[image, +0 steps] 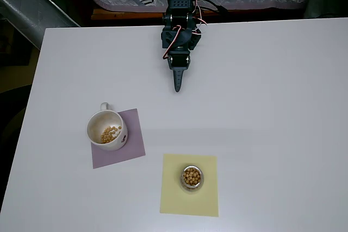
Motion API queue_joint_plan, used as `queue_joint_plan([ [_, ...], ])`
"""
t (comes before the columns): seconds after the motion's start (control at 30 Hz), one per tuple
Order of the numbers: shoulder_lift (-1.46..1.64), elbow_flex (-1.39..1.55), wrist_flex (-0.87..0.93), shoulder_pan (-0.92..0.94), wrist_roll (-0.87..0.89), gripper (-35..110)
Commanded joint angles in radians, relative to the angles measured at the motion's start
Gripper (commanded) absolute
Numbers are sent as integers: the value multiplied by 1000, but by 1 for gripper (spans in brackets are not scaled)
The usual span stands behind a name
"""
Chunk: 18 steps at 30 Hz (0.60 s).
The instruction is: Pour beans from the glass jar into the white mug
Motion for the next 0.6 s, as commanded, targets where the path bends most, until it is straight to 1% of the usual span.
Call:
queue_joint_plan([
  [0.0,37,9,12,2,-18,7],
  [0.1,37,9,12,-2,-14,13],
  [0.27,37,3,32,-6,-20,16],
  [0.33,37,-8,58,0,-41,21],
  [0.43,37,-77,129,28,-137,36],
  [0.5,37,-120,132,51,-244,43],
  [0.57,17,-161,95,80,-342,49],
])
